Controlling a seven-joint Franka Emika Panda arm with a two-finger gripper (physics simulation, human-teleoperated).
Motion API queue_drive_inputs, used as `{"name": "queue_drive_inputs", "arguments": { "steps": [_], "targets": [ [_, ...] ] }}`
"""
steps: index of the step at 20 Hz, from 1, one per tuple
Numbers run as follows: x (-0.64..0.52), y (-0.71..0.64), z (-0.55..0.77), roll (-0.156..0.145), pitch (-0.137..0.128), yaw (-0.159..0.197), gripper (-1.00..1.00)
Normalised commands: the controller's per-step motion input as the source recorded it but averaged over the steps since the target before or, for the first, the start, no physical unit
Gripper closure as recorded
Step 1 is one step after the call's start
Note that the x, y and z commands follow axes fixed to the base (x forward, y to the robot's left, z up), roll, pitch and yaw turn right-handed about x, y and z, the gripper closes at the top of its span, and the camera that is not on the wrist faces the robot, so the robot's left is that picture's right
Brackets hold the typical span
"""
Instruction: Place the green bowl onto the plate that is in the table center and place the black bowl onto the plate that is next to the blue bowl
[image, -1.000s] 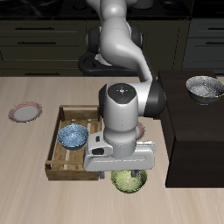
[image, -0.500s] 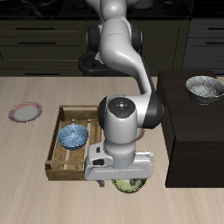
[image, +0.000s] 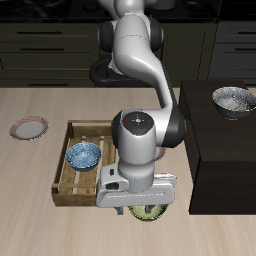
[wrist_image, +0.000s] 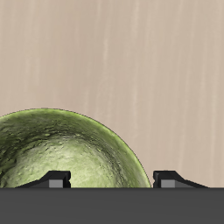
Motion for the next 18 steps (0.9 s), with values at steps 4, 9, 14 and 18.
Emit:
{"name": "queue_drive_inputs", "arguments": {
  "steps": [4, 9, 14, 18],
  "targets": [
    [-0.06, -0.13, 0.13, -0.011, -0.029, -0.022, 1.00],
    [-0.12, -0.07, 0.40, 0.003, -0.070, -0.042, 1.00],
    [-0.14, -0.06, 0.15, -0.003, -0.025, -0.025, 1.00],
    [-0.20, -0.19, 0.15, -0.013, -0.030, -0.010, 1.00]
  ]
}}
